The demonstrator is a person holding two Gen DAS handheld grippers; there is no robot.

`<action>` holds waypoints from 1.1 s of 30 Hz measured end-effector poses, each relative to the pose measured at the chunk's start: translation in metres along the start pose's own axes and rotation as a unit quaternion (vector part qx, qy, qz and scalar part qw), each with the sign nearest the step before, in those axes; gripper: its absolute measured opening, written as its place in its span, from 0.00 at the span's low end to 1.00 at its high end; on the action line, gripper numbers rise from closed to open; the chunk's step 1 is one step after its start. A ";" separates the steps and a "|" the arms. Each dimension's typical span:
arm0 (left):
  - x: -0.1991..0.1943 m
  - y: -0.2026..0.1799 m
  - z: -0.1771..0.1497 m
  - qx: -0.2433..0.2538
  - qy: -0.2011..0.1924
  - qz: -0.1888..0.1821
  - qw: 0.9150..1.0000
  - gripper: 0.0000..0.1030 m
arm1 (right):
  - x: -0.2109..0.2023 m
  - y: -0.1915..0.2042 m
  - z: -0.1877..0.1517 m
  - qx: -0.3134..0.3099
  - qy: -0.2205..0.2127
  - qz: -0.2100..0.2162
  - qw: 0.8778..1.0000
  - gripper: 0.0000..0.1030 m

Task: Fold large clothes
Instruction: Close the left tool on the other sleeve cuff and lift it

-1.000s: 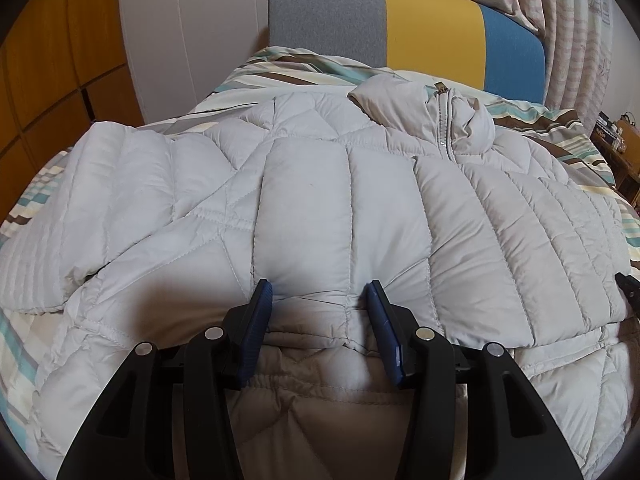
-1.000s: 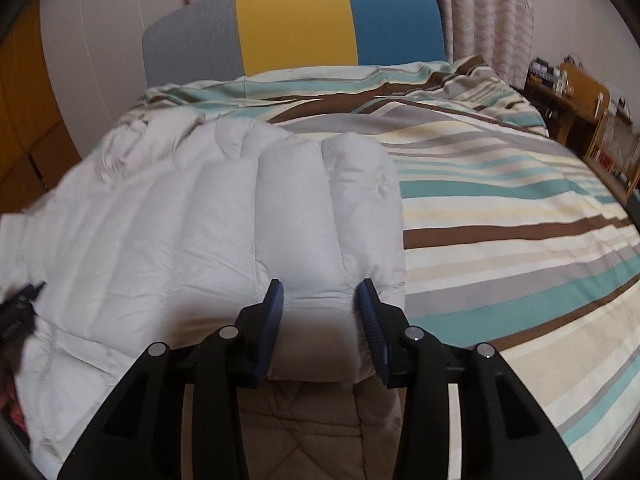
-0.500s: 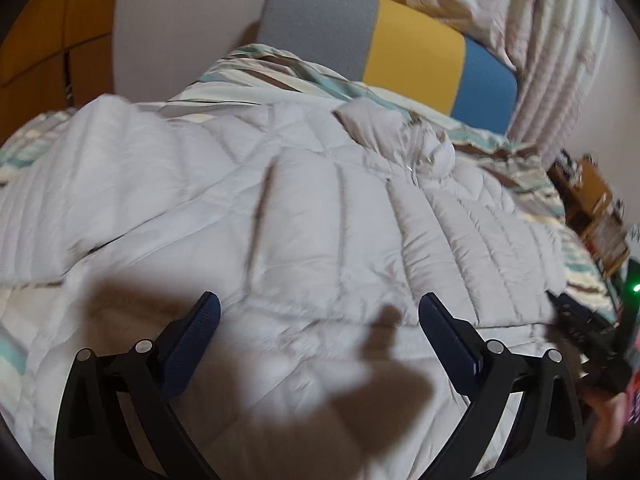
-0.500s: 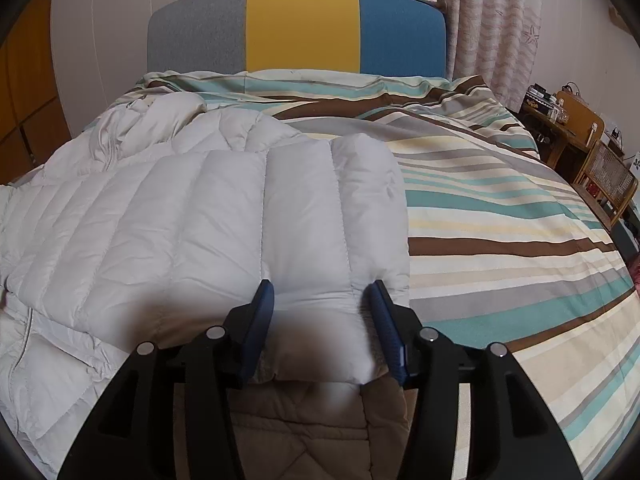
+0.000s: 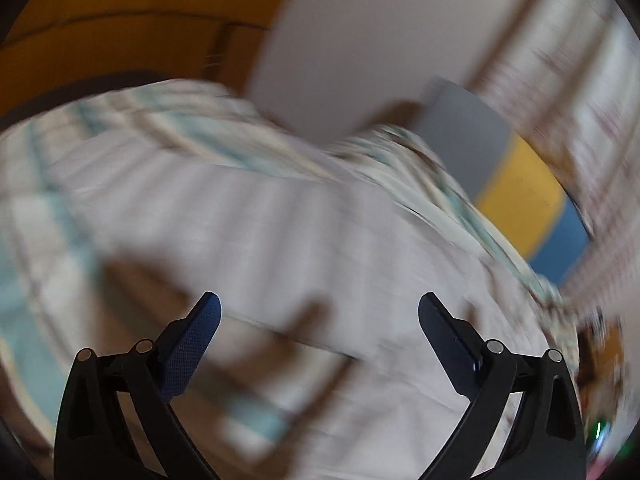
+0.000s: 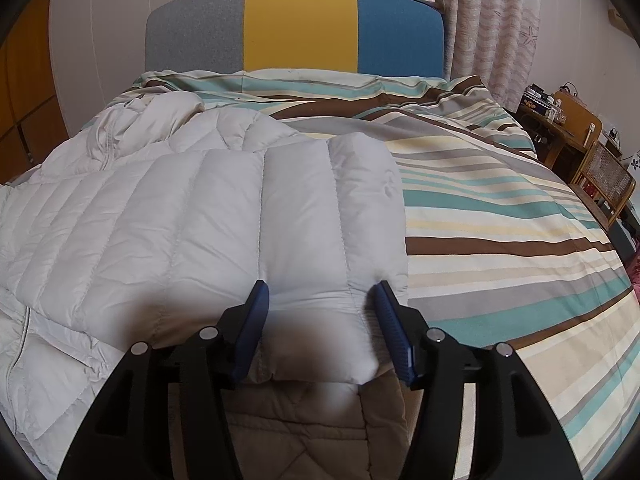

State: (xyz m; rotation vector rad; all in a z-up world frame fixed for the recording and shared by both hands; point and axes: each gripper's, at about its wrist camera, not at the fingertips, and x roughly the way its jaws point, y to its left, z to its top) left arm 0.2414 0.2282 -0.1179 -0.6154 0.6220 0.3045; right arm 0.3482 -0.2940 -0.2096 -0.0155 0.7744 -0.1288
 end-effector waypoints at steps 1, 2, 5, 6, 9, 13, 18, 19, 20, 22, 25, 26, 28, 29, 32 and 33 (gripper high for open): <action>0.002 0.024 0.009 -0.037 -0.002 0.022 0.999 0.88 | 0.000 0.000 0.000 0.000 0.000 0.000 1.000 0.54; 0.003 0.036 0.014 -0.054 -0.003 0.033 0.998 0.84 | 0.000 0.000 0.000 0.001 0.000 0.000 1.000 0.55; 0.010 0.082 0.030 -0.112 -0.004 0.082 0.990 0.77 | 0.000 0.000 0.000 0.001 0.001 -0.002 1.000 0.55; 0.012 0.097 0.034 -0.130 -0.006 0.091 0.987 0.75 | 0.000 0.000 0.000 0.000 0.001 -0.002 1.000 0.55; 0.020 0.130 0.042 -0.166 -0.002 0.109 0.980 0.67 | 0.001 0.000 0.000 0.001 0.001 -0.002 1.000 0.55; 0.031 0.148 0.049 -0.193 -0.005 0.102 0.976 0.61 | 0.001 0.001 0.000 -0.001 0.001 -0.006 1.000 0.56; 0.039 0.157 0.060 -0.200 -0.022 0.090 0.975 0.60 | 0.003 0.004 0.001 -0.002 0.002 -0.012 1.000 0.56; 0.040 0.159 0.060 -0.204 -0.024 0.094 0.974 0.48 | 0.003 0.004 0.001 -0.002 0.002 -0.011 1.000 0.56; 0.041 0.160 0.060 -0.206 -0.023 0.103 0.973 0.41 | 0.004 0.004 0.001 -0.002 0.002 -0.013 1.000 0.56; 0.044 0.163 0.059 -0.211 -0.025 0.115 0.970 0.22 | 0.004 0.005 0.001 -0.003 0.002 -0.014 1.000 0.56; 0.050 0.160 0.060 -0.202 -0.023 0.107 0.973 0.08 | 0.005 0.006 0.001 -0.003 0.002 -0.016 1.000 0.56; 0.047 0.157 0.059 -0.194 -0.029 0.109 0.975 0.07 | 0.005 0.006 0.001 -0.003 0.002 -0.015 1.000 0.56; 0.039 0.149 0.058 -0.179 -0.047 0.118 0.976 0.07 | 0.005 0.006 0.001 -0.003 0.002 -0.015 1.000 0.56; 0.033 0.144 0.058 -0.175 -0.060 0.119 0.975 0.07 | 0.005 0.006 0.001 -0.003 0.002 -0.016 1.000 0.56; 0.015 0.124 0.061 -0.158 -0.098 0.112 0.976 0.07 | 0.005 0.006 0.001 -0.003 0.002 -0.015 1.000 0.56; 0.006 0.113 0.062 -0.143 -0.115 0.108 0.977 0.07 | 0.005 0.006 0.001 -0.003 0.001 -0.015 1.000 0.56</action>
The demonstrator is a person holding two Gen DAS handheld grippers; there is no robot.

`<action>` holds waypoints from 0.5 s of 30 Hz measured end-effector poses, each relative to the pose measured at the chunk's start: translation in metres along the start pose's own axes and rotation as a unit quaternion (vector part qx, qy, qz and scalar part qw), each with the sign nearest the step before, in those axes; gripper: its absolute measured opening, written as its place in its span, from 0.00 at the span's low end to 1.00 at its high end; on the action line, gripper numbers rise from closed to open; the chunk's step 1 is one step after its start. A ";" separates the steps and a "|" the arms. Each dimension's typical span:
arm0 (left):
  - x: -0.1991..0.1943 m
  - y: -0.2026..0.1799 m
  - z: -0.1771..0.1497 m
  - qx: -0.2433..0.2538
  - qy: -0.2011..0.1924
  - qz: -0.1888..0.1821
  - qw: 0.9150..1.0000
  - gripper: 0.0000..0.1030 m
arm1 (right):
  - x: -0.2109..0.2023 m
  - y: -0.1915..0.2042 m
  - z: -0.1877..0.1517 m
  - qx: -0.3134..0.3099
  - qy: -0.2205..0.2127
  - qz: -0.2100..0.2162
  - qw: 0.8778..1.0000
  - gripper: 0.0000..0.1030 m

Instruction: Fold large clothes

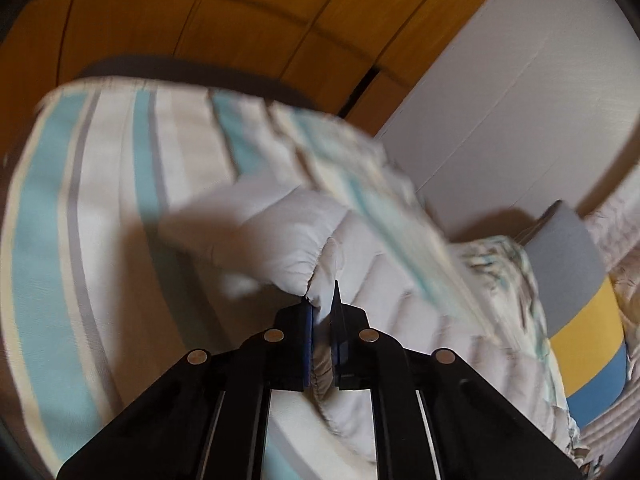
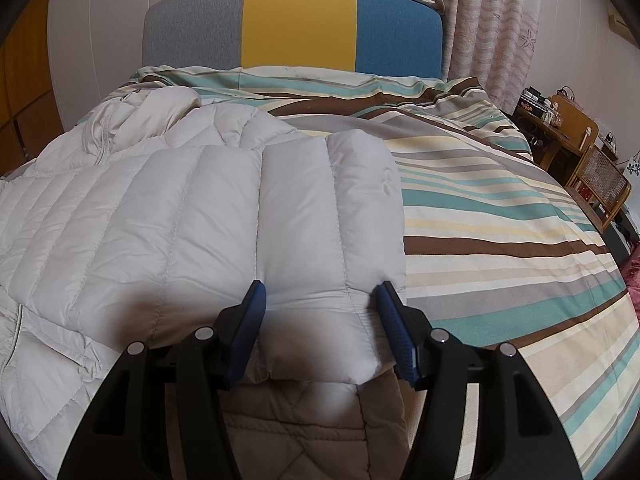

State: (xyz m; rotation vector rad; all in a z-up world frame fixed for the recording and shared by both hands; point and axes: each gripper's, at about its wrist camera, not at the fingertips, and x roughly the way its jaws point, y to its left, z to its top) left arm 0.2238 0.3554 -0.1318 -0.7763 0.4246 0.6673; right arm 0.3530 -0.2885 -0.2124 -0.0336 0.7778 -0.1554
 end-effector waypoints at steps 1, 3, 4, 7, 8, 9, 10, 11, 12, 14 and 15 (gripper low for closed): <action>-0.009 -0.006 0.001 0.013 -0.012 -0.006 1.000 0.07 | 0.000 0.000 0.000 0.000 0.000 0.000 1.000 0.56; -0.029 -0.030 -0.003 0.064 -0.036 -0.032 0.997 0.07 | 0.000 0.000 0.000 0.000 0.000 0.000 1.000 0.56; -0.034 -0.038 -0.005 0.083 -0.040 -0.040 0.995 0.07 | 0.000 0.000 0.000 0.000 0.000 0.000 1.000 0.56; -0.052 -0.067 -0.017 0.140 -0.052 -0.066 0.987 0.07 | 0.000 0.000 0.000 0.001 0.000 0.001 1.000 0.56; -0.057 -0.075 -0.022 0.152 -0.054 -0.074 0.984 0.07 | 0.000 0.000 0.000 0.001 0.000 0.001 1.000 0.57; -0.060 -0.083 -0.026 0.162 -0.056 -0.081 0.982 0.07 | 0.001 0.001 0.001 0.002 0.000 0.001 1.000 0.57; -0.067 -0.094 -0.033 0.178 -0.056 -0.095 0.978 0.07 | 0.001 0.001 0.001 0.003 0.000 0.002 1.000 0.57; -0.071 -0.099 -0.037 0.186 -0.056 -0.102 0.976 0.07 | 0.000 0.001 0.001 0.003 0.000 0.002 1.000 0.57; -0.075 -0.106 -0.043 0.197 -0.056 -0.111 0.973 0.07 | 0.000 0.001 0.001 0.004 0.000 0.003 1.000 0.57; -0.085 -0.124 -0.057 0.221 -0.051 -0.135 0.964 0.07 | 0.000 0.002 0.001 0.004 -0.001 0.003 1.000 0.57; -0.091 -0.133 -0.066 0.236 -0.049 -0.149 0.959 0.07 | 0.000 0.002 0.001 0.005 -0.001 0.003 1.000 0.57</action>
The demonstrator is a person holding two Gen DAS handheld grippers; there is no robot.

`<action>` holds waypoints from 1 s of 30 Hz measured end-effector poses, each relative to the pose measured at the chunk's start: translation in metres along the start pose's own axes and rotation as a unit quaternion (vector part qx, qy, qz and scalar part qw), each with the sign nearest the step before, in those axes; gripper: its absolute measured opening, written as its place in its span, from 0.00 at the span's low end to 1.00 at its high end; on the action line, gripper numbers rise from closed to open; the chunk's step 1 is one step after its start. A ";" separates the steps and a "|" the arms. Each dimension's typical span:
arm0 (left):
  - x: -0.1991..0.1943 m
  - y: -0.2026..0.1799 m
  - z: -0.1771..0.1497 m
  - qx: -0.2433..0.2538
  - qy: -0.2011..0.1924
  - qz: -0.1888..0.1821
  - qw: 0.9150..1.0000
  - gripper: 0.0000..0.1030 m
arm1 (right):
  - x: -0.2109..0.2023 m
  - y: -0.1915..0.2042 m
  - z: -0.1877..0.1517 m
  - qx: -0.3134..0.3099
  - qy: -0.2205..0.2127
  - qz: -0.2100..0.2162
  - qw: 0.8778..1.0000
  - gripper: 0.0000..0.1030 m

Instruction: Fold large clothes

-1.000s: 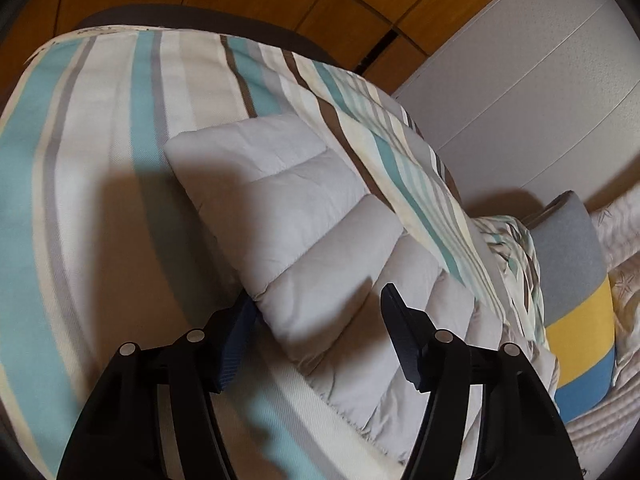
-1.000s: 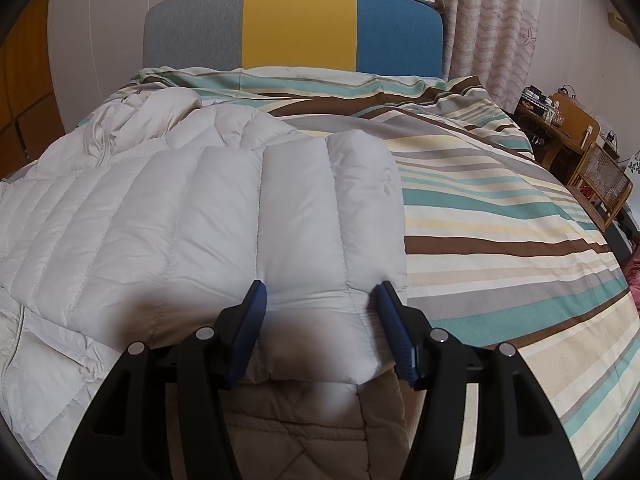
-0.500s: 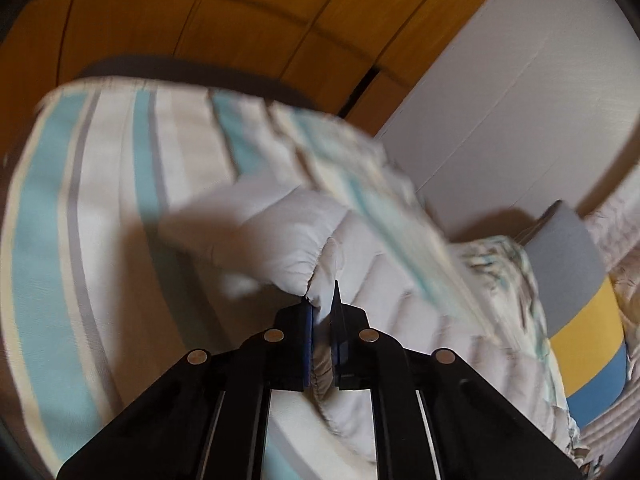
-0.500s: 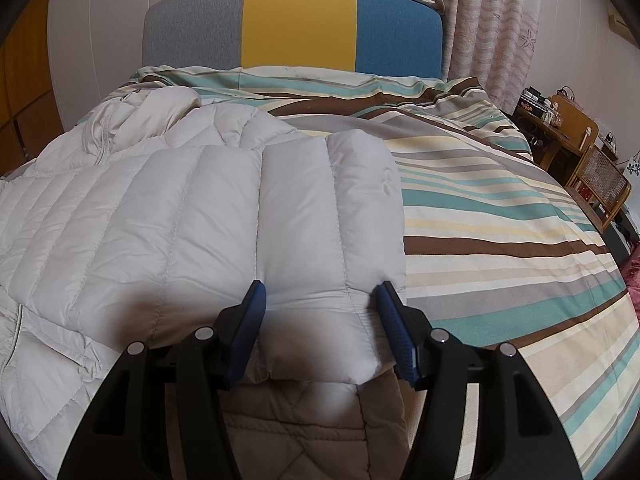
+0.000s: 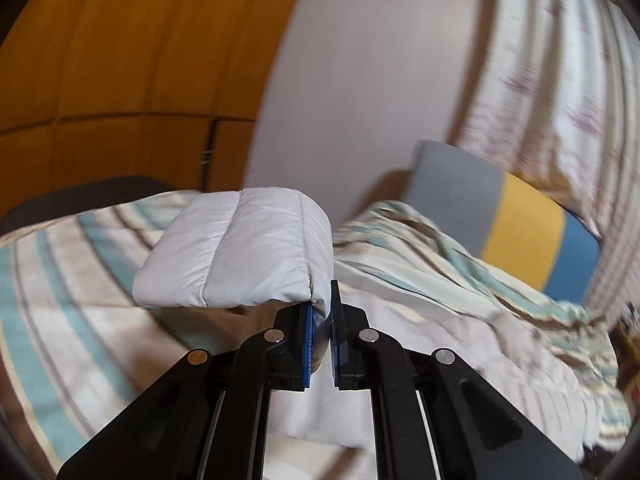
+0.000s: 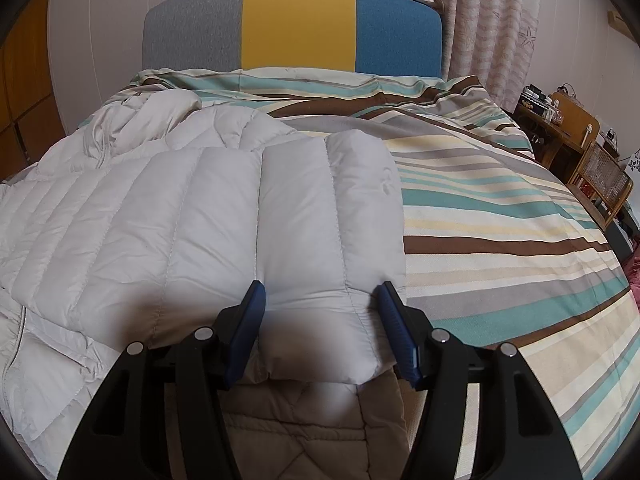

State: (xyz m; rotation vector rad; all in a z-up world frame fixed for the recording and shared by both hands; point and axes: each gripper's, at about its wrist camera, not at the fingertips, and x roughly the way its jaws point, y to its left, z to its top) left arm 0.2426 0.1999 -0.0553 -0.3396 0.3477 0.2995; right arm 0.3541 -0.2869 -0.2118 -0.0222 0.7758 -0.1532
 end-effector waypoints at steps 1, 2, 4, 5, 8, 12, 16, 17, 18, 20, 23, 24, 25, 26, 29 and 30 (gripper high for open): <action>-0.001 -0.012 -0.004 0.009 0.000 -0.010 1.000 0.07 | 0.000 0.000 0.000 0.000 0.000 0.000 1.000 0.57; -0.002 -0.022 -0.006 0.019 0.002 -0.020 1.000 0.07 | 0.000 0.000 0.000 0.001 0.000 0.001 1.000 0.57; -0.003 -0.050 -0.015 0.046 0.007 -0.040 0.998 0.07 | 0.000 0.000 0.000 0.002 0.000 0.002 1.000 0.58; -0.004 -0.061 -0.020 0.059 0.010 -0.047 0.997 0.07 | 0.000 -0.001 0.001 0.003 0.000 0.003 1.000 0.58; -0.005 -0.094 -0.035 0.095 0.018 -0.065 0.993 0.07 | 0.000 -0.002 0.001 0.006 0.000 0.006 1.000 0.58; -0.002 -0.131 -0.057 0.144 0.039 -0.081 0.985 0.07 | 0.001 -0.002 0.002 0.009 0.000 0.007 1.000 0.59; 0.004 -0.170 -0.086 0.216 0.074 -0.099 0.969 0.07 | 0.001 -0.002 0.002 0.012 0.000 0.009 1.000 0.60; 0.004 -0.181 -0.096 0.239 0.082 -0.104 0.962 0.07 | 0.002 -0.002 0.002 0.013 0.000 0.009 1.000 0.60; 0.004 -0.188 -0.102 0.253 0.086 -0.106 0.958 0.07 | 0.002 -0.002 0.002 0.014 0.000 0.010 1.000 0.60; 0.005 -0.204 -0.116 0.284 0.093 -0.109 0.948 0.07 | 0.002 -0.003 0.002 0.017 0.000 0.012 1.000 0.61; 0.006 -0.222 -0.134 0.319 0.104 -0.113 0.935 0.07 | 0.002 -0.005 0.002 0.020 0.001 0.015 1.000 0.61; 0.007 -0.226 -0.138 0.327 0.107 -0.115 0.932 0.07 | 0.002 -0.005 0.002 0.021 0.001 0.015 1.000 0.62; 0.007 -0.231 -0.143 0.335 0.110 -0.116 0.928 0.07 | 0.002 -0.005 0.002 0.021 0.001 0.016 1.000 0.62; 0.007 -0.233 -0.145 0.341 0.112 -0.118 0.926 0.07 | 0.001 -0.005 0.002 0.022 0.001 0.016 1.000 0.62; 0.010 -0.250 -0.158 0.377 0.126 -0.125 0.909 0.07 | 0.002 -0.005 0.002 0.022 0.001 0.016 1.000 0.62; 0.010 -0.254 -0.162 0.387 0.127 -0.126 0.904 0.07 | 0.002 -0.005 0.002 0.022 0.001 0.016 1.000 0.62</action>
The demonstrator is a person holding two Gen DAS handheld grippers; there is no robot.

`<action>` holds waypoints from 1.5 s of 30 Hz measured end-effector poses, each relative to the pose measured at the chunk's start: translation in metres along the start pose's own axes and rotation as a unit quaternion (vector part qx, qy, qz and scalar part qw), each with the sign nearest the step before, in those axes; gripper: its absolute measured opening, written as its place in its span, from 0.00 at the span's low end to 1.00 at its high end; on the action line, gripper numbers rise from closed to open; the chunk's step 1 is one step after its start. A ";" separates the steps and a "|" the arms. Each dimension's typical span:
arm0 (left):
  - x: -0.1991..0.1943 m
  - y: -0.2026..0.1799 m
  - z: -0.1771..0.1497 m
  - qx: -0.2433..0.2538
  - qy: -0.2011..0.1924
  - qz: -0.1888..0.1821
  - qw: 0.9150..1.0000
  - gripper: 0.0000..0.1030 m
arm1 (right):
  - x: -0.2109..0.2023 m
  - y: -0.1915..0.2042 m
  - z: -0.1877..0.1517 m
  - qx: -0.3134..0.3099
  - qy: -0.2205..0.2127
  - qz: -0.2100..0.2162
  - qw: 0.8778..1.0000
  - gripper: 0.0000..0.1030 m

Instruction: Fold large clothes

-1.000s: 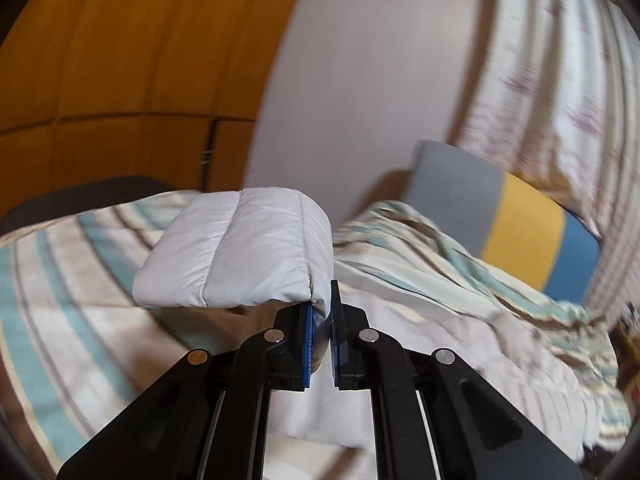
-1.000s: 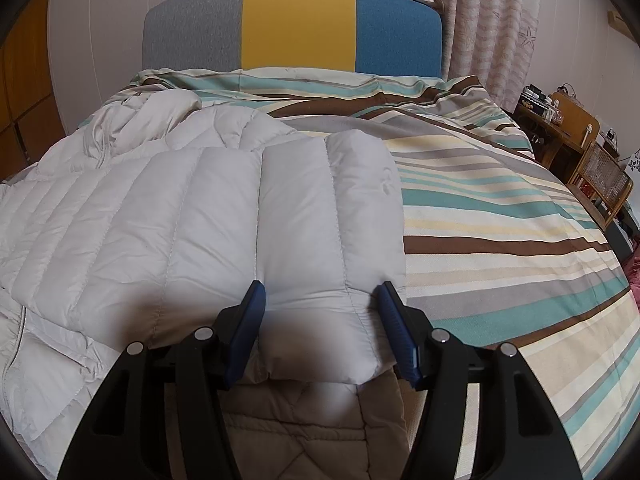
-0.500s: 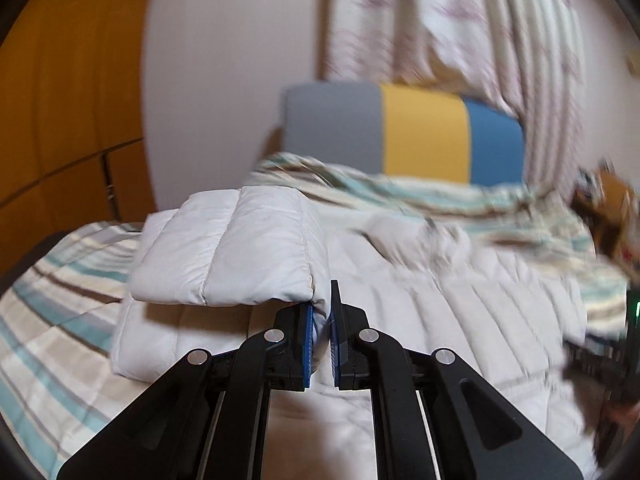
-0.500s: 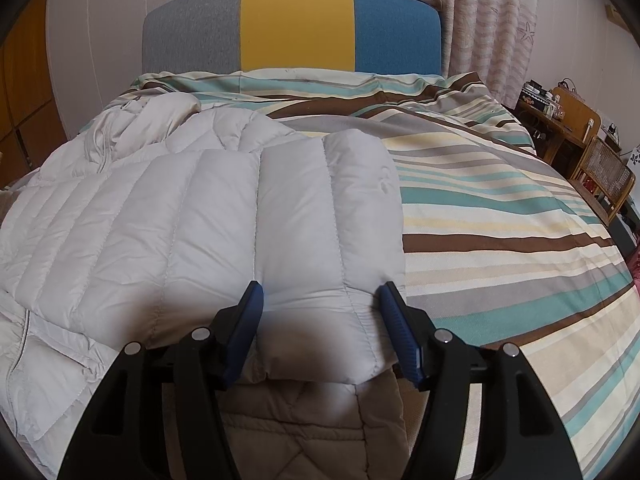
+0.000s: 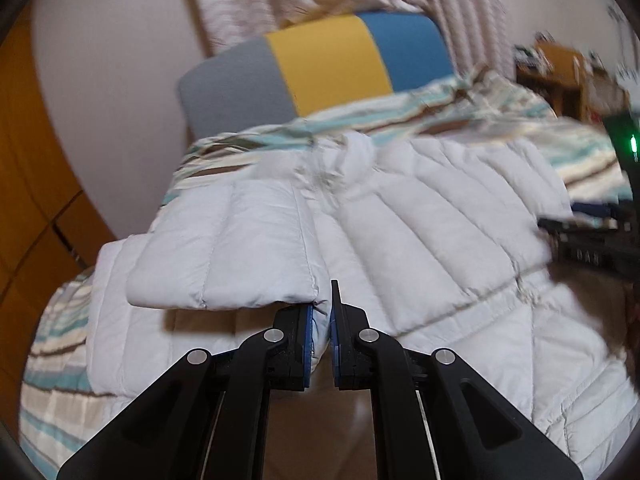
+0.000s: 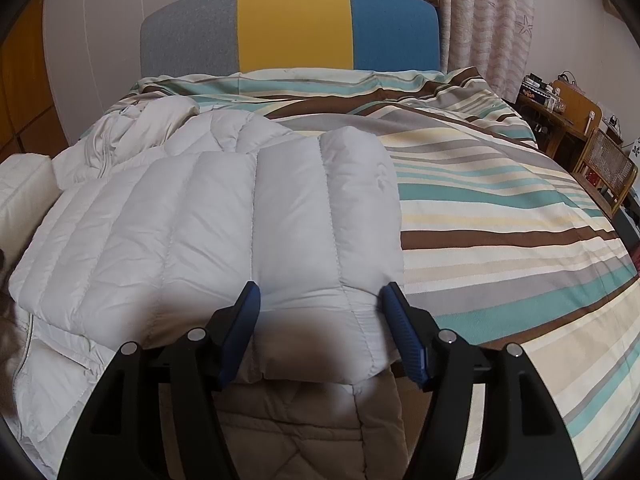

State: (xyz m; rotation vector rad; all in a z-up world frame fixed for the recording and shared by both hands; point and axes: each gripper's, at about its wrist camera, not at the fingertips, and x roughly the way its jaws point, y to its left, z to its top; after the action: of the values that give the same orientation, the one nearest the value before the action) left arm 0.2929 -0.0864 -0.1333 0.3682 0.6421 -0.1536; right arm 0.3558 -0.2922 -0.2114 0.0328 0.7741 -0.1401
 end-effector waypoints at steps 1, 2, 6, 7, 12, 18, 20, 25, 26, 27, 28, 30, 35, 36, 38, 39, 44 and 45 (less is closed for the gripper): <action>0.002 -0.007 -0.002 0.017 0.004 -0.002 1.000 0.07 | 0.000 0.000 0.000 0.000 0.000 0.000 1.000 0.62; 0.006 -0.013 -0.003 0.029 0.010 -0.004 1.000 0.07 | 0.000 -0.001 0.000 0.001 0.000 0.001 1.000 0.62; 0.015 -0.030 -0.009 0.070 0.019 -0.008 0.997 0.11 | 0.001 -0.001 0.000 0.002 0.000 0.001 1.000 0.62; 0.015 -0.032 -0.010 0.075 0.019 -0.008 0.997 0.11 | 0.001 0.000 0.000 0.002 0.000 0.001 1.000 0.62; 0.009 -0.029 -0.012 0.067 0.006 -0.042 0.997 0.22 | 0.001 -0.001 -0.001 0.003 0.001 0.002 1.000 0.63; -0.022 -0.003 -0.014 0.008 -0.018 -0.106 0.994 0.66 | -0.002 -0.001 -0.001 0.004 -0.009 -0.003 1.000 0.66; -0.030 0.010 -0.014 -0.017 -0.021 -0.108 0.994 0.66 | -0.009 -0.002 0.000 0.003 -0.021 0.007 1.000 0.66; -0.036 0.066 -0.013 -0.089 -0.021 -0.081 0.992 0.66 | -0.050 0.008 0.006 0.000 -0.067 0.081 0.994 0.67; -0.033 0.079 -0.012 -0.103 -0.019 -0.066 0.992 0.65 | -0.054 0.012 0.008 0.004 -0.066 0.100 0.993 0.68; -0.027 0.093 -0.012 -0.117 -0.013 -0.049 0.992 0.57 | -0.058 0.017 0.011 0.010 -0.063 0.125 0.990 0.69; -0.020 0.104 -0.011 -0.129 -0.004 -0.035 0.991 0.53 | -0.060 0.024 0.014 0.013 -0.058 0.147 0.987 0.69; -0.001 0.133 -0.012 -0.172 0.023 -0.005 0.985 0.41 | -0.056 0.041 0.019 0.014 -0.035 0.183 0.982 0.69; 0.031 0.180 -0.031 -0.238 0.075 0.044 0.967 0.41 | -0.021 0.074 0.025 0.025 0.038 0.220 0.974 0.17; 0.035 0.184 -0.036 -0.246 0.082 0.046 0.965 0.41 | -0.017 0.076 0.026 0.028 0.036 0.213 0.976 0.13; 0.037 0.188 -0.042 -0.256 0.082 0.046 0.962 0.41 | -0.013 0.078 0.029 0.029 0.027 0.193 0.980 0.11; 0.039 0.187 -0.044 -0.258 0.082 0.049 0.961 0.41 | -0.011 0.080 0.029 0.026 0.023 0.184 0.982 0.10; 0.052 0.179 -0.057 -0.269 0.079 0.041 0.959 0.41 | 0.002 0.083 0.022 -0.004 0.021 0.160 0.987 0.10; 0.054 0.179 -0.058 -0.269 0.079 0.041 0.959 0.41 | 0.003 0.082 0.020 -0.003 0.019 0.162 0.987 0.10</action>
State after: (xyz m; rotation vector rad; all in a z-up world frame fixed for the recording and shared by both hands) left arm 0.3489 0.1000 -0.1581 -0.1218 0.7956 0.1323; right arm 0.3827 -0.2126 -0.2010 0.1557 0.7973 0.1717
